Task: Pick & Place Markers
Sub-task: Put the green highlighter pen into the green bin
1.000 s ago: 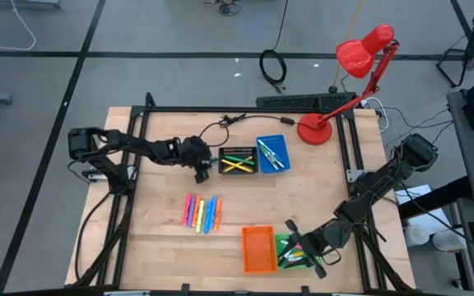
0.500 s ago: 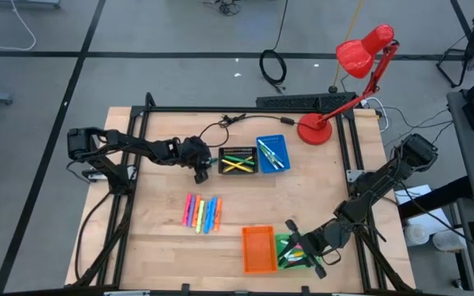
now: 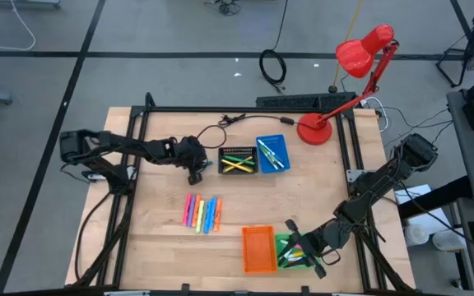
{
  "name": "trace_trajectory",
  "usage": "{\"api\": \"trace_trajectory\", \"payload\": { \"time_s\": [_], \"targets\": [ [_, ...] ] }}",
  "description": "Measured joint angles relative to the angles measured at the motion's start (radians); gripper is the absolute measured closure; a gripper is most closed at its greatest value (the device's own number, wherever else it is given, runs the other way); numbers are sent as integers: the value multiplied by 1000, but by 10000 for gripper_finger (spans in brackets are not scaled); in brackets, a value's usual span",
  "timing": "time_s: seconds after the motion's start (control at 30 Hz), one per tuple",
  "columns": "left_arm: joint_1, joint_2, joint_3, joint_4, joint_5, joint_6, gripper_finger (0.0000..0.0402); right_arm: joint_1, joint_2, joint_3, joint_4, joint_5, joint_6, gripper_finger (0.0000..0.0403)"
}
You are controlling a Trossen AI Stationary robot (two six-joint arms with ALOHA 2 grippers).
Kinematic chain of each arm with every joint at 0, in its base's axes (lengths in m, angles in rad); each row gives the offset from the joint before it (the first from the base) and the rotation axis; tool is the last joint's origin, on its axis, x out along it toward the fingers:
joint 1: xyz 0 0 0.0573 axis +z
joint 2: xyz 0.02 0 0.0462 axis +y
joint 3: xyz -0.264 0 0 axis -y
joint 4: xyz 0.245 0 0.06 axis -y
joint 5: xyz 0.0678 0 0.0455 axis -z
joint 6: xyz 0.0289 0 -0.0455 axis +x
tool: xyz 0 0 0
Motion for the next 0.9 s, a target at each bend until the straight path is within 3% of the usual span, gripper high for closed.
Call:
{"api": "trace_trajectory", "payload": {
  "time_s": [0.27,0.43,0.63,0.77,0.9],
  "targets": [
    [-116,-304,-4,-95,-58,-18,364,-20,0,1,-9,4,2,261],
    [-231,-409,-13,121,-53,69,364,-51,0,1,10,86,-49,261],
    [-311,-357,-86,668,155,180,364,-148,0,1,123,328,-267,261],
    [-346,-287,-92,876,250,161,364,-244,1,0,220,340,-361,261],
    [-376,-214,-92,961,265,161,364,-327,18,1,252,315,-378,237]
  ]
}}
